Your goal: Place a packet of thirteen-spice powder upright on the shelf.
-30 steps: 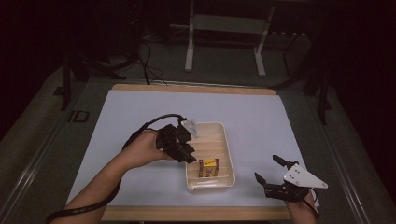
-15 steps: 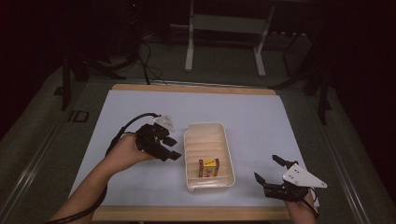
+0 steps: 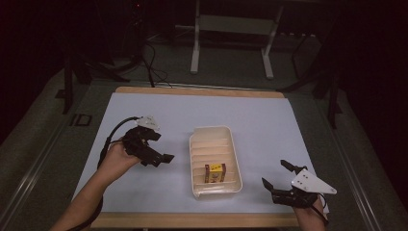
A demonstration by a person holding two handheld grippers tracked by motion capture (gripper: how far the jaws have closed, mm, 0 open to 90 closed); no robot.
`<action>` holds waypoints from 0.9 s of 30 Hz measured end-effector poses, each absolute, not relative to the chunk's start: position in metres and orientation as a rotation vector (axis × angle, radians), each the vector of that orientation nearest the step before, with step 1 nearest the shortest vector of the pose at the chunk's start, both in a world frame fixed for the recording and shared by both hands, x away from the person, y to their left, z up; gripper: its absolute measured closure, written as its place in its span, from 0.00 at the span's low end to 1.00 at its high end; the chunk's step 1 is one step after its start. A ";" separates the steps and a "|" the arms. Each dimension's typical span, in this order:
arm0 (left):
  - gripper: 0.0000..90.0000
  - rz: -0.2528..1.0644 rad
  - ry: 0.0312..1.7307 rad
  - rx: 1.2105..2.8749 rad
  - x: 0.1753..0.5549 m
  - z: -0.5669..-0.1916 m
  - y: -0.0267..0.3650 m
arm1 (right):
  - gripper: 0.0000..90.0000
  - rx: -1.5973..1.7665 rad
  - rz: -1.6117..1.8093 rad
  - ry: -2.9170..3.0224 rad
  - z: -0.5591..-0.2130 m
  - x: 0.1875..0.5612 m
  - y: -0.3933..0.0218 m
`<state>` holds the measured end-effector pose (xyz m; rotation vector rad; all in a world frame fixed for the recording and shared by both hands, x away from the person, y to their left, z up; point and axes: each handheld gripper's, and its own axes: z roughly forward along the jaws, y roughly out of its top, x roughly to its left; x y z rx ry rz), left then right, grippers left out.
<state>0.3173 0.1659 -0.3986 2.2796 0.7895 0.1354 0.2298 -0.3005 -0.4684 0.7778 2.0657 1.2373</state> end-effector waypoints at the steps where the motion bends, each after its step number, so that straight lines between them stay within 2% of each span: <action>1: 0.02 0.152 0.804 2.281 0.316 -0.401 0.167 | 0.16 0.779 1.237 2.065 -0.468 0.230 -0.300; 16: 0.02 0.213 0.861 2.170 0.286 -0.425 0.196 | 0.16 0.786 1.237 2.056 -0.468 0.230 -0.301; 27: 0.02 0.201 0.891 2.048 0.261 -0.443 0.217 | 0.16 0.781 1.241 2.053 -0.468 0.229 -0.301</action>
